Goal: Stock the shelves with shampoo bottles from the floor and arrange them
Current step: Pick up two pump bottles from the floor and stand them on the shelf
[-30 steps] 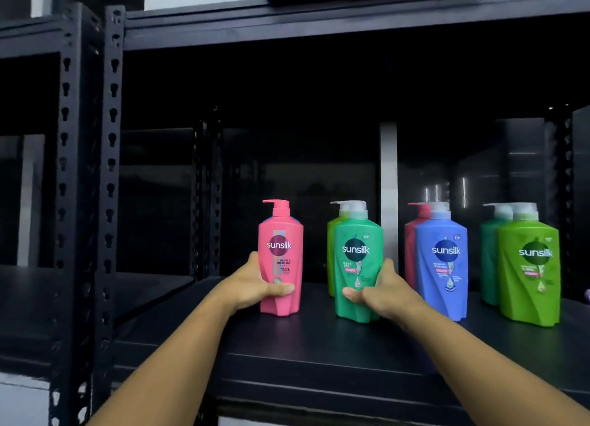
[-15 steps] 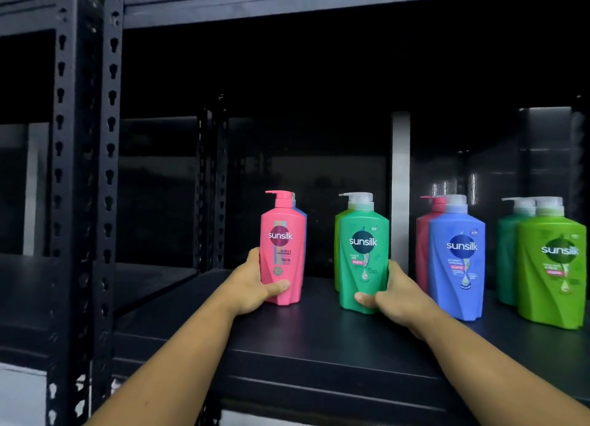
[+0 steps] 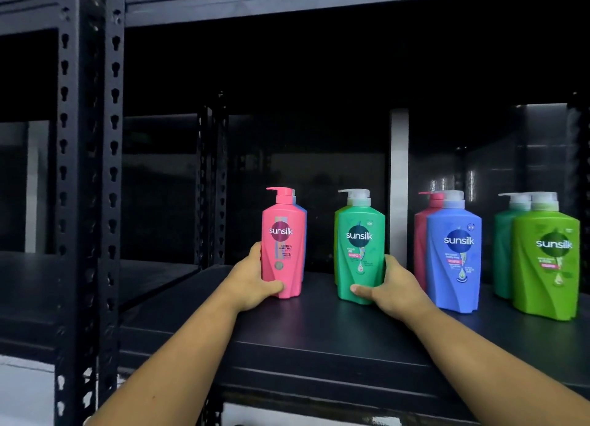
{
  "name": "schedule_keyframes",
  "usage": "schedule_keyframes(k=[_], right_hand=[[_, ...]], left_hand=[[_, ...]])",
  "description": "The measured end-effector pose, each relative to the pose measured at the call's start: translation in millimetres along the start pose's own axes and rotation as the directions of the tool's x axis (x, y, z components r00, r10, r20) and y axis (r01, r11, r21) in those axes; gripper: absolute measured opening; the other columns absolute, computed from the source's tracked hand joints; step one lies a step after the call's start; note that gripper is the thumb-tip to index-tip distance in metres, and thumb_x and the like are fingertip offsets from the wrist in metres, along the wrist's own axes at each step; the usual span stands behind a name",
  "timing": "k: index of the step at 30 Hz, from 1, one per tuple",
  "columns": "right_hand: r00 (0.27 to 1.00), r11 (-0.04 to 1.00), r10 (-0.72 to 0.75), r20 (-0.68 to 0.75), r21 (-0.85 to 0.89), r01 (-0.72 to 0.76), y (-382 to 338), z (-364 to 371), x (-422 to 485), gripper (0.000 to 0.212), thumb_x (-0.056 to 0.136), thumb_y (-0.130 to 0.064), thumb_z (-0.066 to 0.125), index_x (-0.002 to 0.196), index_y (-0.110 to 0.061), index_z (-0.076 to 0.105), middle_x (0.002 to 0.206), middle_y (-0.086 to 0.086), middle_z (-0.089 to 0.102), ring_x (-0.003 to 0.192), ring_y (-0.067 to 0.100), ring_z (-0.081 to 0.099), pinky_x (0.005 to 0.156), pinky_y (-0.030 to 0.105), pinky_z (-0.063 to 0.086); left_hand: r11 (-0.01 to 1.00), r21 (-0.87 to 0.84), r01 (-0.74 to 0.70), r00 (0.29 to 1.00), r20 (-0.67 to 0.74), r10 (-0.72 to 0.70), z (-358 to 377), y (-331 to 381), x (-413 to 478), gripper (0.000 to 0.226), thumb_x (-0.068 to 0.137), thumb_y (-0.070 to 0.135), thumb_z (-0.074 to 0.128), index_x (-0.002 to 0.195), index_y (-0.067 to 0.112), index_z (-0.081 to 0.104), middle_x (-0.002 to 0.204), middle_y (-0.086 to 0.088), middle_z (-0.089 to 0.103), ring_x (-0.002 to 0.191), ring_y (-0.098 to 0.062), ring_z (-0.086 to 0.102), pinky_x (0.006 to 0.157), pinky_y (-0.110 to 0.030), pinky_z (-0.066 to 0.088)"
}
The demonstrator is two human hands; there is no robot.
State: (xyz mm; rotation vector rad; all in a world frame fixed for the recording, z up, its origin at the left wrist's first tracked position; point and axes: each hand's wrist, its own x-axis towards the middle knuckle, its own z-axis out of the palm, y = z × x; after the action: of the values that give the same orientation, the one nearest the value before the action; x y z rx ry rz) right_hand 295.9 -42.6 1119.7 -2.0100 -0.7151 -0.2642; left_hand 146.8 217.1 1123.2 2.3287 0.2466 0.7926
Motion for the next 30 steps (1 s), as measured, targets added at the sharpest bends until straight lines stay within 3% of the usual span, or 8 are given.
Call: schedule_keyframes(k=[5, 15, 19, 22, 30], right_hand=[[1.0, 1.0, -0.015, 0.002, 0.005, 0.015, 1.8, -1.6, 0.6, 0.075, 0.067, -0.031, 0.094, 0.128, -0.02, 0.051, 0.12, -0.003, 0.068, 0.106, 0.017, 0.065, 0.096, 0.03, 0.05], [0.999, 0.999, -0.042, 0.008, 0.024, 0.042, 7.3, -0.6, 2.2, 0.075, 0.068, -0.03, 0.094, 0.129, -0.022, 0.051, 0.118, -0.005, 0.068, 0.107, 0.015, 0.065, 0.097, 0.029, 0.049], [0.998, 0.998, -0.053, 0.015, 0.04, 0.053, 6.2, -0.7, 1.5, 0.07, 0.071, -0.024, 0.091, 0.127, -0.025, 0.05, 0.115, -0.007, 0.067, 0.106, 0.015, 0.065, 0.097, 0.029, 0.049], [0.997, 0.997, -0.076, 0.035, 0.017, 0.075, 4.2, -2.7, -0.9, 0.061, 0.075, -0.016, 0.085, 0.121, -0.029, 0.048, 0.114, -0.007, 0.066, 0.102, 0.015, 0.064, 0.088, 0.026, 0.046], [0.997, 0.997, -0.075, 0.029, 0.003, 0.075, 7.2, -2.7, 1.6, 0.064, 0.074, -0.012, 0.087, 0.12, -0.029, 0.044, 0.109, -0.01, 0.061, 0.102, 0.014, 0.062, 0.09, 0.025, 0.044]], left_hand=[[1.0, -0.017, 0.004, 1.0, 0.007, -0.004, 1.9, -1.1, 1.5, 0.086, 0.083, 0.019, 0.082, 0.151, 0.032, 0.03, 0.124, 0.012, 0.064, 0.112, -0.007, 0.064, 0.097, -0.026, 0.049], [1.0, -0.023, -0.017, 1.0, -0.018, 0.017, 4.0, -3.2, 2.0, 0.084, 0.083, 0.019, 0.084, 0.149, 0.032, 0.033, 0.12, 0.016, 0.063, 0.109, -0.004, 0.064, 0.095, -0.023, 0.048], [1.0, -0.015, -0.004, 1.0, -0.014, 0.004, 4.2, -2.1, 2.0, 0.084, 0.084, 0.02, 0.083, 0.149, 0.033, 0.031, 0.124, 0.013, 0.064, 0.112, -0.009, 0.064, 0.099, -0.028, 0.05], [1.0, -0.016, -0.003, 1.0, -0.016, 0.003, 4.9, -2.6, 1.6, 0.084, 0.083, 0.02, 0.083, 0.148, 0.032, 0.032, 0.128, 0.011, 0.064, 0.114, -0.009, 0.064, 0.105, -0.033, 0.051], [1.0, -0.009, 0.008, 1.0, -0.019, -0.008, 5.4, -0.6, 1.4, 0.084, 0.084, 0.02, 0.082, 0.15, 0.029, 0.031, 0.122, 0.013, 0.062, 0.113, -0.01, 0.063, 0.095, -0.023, 0.047]])
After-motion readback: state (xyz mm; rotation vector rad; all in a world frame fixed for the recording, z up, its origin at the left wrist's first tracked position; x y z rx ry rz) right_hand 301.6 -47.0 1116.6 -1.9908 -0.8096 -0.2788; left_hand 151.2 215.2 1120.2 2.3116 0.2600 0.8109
